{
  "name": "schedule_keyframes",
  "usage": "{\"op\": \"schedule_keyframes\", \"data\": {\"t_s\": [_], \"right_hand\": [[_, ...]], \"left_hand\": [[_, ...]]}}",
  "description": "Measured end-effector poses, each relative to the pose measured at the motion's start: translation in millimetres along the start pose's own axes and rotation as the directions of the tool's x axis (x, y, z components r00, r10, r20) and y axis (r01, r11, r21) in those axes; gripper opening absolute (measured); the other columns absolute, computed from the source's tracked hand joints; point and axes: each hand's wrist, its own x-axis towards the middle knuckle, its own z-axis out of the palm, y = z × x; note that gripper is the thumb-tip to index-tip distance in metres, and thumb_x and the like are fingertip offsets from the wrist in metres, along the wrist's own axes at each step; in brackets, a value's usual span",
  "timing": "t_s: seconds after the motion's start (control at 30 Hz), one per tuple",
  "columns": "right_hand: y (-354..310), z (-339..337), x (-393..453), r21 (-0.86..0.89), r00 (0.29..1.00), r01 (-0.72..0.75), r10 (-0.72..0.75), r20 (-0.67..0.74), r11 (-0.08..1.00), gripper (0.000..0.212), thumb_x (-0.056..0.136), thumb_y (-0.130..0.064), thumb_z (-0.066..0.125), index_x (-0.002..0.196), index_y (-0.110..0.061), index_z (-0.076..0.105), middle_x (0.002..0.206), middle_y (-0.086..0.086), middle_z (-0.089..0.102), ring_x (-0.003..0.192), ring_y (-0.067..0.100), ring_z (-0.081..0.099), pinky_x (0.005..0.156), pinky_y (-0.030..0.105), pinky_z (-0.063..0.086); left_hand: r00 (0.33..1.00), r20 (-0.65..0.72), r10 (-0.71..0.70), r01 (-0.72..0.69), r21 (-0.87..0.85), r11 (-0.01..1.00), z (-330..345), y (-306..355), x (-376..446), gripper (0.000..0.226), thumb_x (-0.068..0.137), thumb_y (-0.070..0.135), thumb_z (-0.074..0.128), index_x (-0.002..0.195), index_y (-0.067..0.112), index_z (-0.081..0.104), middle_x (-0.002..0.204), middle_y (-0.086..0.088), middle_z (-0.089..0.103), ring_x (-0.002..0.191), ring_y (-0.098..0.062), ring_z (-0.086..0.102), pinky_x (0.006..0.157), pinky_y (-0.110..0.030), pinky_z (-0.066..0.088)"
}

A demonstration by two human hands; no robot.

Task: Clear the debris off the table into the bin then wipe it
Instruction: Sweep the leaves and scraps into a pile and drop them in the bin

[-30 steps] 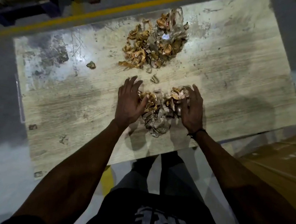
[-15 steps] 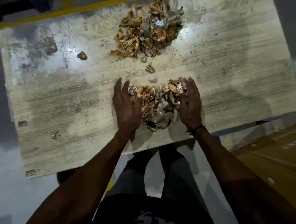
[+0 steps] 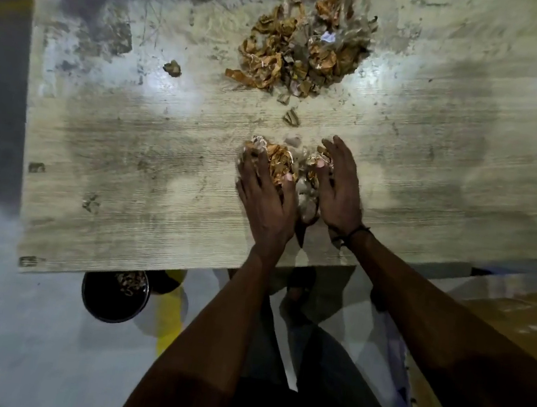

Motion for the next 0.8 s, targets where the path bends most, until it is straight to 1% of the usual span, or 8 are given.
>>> {"op": "schedule_keyframes", "data": {"t_s": [0.07, 0.2, 0.33, 0.43, 0.5, 0.6, 0.7, 0.8], "right_hand": [[-0.1, -3.5, -0.2, 0.013, 1.000, 0.002, -0.001, -0.025, 1.000, 0.044, 0.112, -0.029, 0.044, 0.152, -0.012, 0.050, 0.165, 0.008, 0.038, 0.155, 0.021, 0.031, 0.125, 0.038, 0.031], [-5.5, -16.2, -4.4, 0.077, 0.993, -0.052, 0.060, -0.106, 0.996, 0.044, 0.112, -0.026, 0.045, 0.152, -0.010, 0.049, 0.166, 0.010, 0.034, 0.153, 0.021, 0.034, 0.113, 0.009, 0.028], [-6.3, -14.8, -15.4, 0.138, 0.976, -0.112, 0.135, -0.173, 0.984, 0.049, 0.110, -0.036, 0.040, 0.152, -0.012, 0.050, 0.166, 0.010, 0.036, 0.154, 0.024, 0.034, 0.121, 0.025, 0.032], [-11.5, -6.5, -22.9, 0.180, 0.962, -0.138, 0.175, -0.211, 0.974, 0.051, 0.109, -0.034, 0.042, 0.153, -0.010, 0.049, 0.166, 0.011, 0.036, 0.155, 0.023, 0.031, 0.124, 0.031, 0.031], [-13.5, 1.3, -25.1, 0.182, 0.959, -0.122, 0.163, -0.231, 0.976, 0.049, 0.108, -0.030, 0.047, 0.153, -0.010, 0.048, 0.166, 0.012, 0.036, 0.156, 0.023, 0.030, 0.125, 0.032, 0.029], [-16.1, 11.8, -22.3, 0.166, 0.959, -0.112, 0.150, -0.242, 0.980, 0.050, 0.106, -0.026, 0.056, 0.152, -0.008, 0.050, 0.166, 0.011, 0.034, 0.156, 0.024, 0.029, 0.125, 0.035, 0.030], [-15.6, 22.8, -19.1, 0.118, 0.954, -0.103, 0.132, -0.271, 0.988, 0.048, 0.105, -0.029, 0.060, 0.149, -0.010, 0.053, 0.165, 0.011, 0.034, 0.156, 0.023, 0.028, 0.124, 0.041, 0.031], [-18.3, 33.7, -19.3, 0.053, 0.951, -0.143, 0.152, -0.271, 0.988, 0.054, 0.105, -0.040, 0.056, 0.149, -0.009, 0.052, 0.165, 0.013, 0.034, 0.156, 0.027, 0.028, 0.122, 0.052, 0.032]], "left_hand": [[0.999, -0.042, -0.002, 0.002, 0.004, 1.000, 4.3, 5.6, 4.2, 0.065, 0.109, 0.050, 0.035, 0.164, 0.018, 0.030, 0.174, -0.007, 0.018, 0.161, -0.031, 0.014, 0.125, -0.059, 0.017], [0.993, -0.113, 0.027, -0.019, 0.071, 0.997, -18.1, 10.7, 8.9, 0.061, 0.106, 0.052, 0.038, 0.162, 0.028, 0.036, 0.174, 0.003, 0.018, 0.162, -0.026, 0.008, 0.125, -0.060, 0.007], [0.980, -0.082, 0.181, -0.167, 0.152, 0.974, -49.5, 3.6, 33.0, 0.049, 0.106, 0.046, 0.043, 0.151, 0.029, 0.050, 0.167, 0.006, 0.036, 0.158, -0.020, 0.022, 0.125, -0.058, 0.011], [0.913, 0.109, 0.392, -0.398, 0.037, 0.917, -60.5, -0.3, 75.7, 0.041, 0.107, 0.034, 0.047, 0.145, 0.022, 0.057, 0.159, 0.002, 0.048, 0.152, -0.019, 0.037, 0.121, -0.060, 0.025], [0.836, 0.260, 0.483, -0.502, 0.005, 0.865, -57.5, -1.2, 105.2, 0.044, 0.107, 0.038, 0.048, 0.148, 0.023, 0.055, 0.163, 0.001, 0.043, 0.154, -0.020, 0.033, 0.121, -0.059, 0.026], [0.712, 0.456, 0.535, -0.594, -0.016, 0.804, -43.7, -2.7, 138.5, 0.052, 0.108, 0.048, 0.044, 0.155, 0.027, 0.046, 0.170, -0.002, 0.031, 0.159, -0.025, 0.022, 0.123, -0.060, 0.022], [0.606, 0.571, 0.554, -0.653, -0.041, 0.756, -30.5, -7.3, 152.8, 0.056, 0.109, 0.056, 0.040, 0.157, 0.026, 0.044, 0.172, -0.002, 0.027, 0.160, -0.021, 0.020, 0.124, -0.057, 0.023], [0.624, 0.555, 0.550, -0.618, -0.081, 0.782, -29.6, -15.3, 147.3, 0.055, 0.110, 0.055, 0.040, 0.153, 0.021, 0.049, 0.169, 0.000, 0.033, 0.157, -0.018, 0.028, 0.123, -0.053, 0.027]]}}
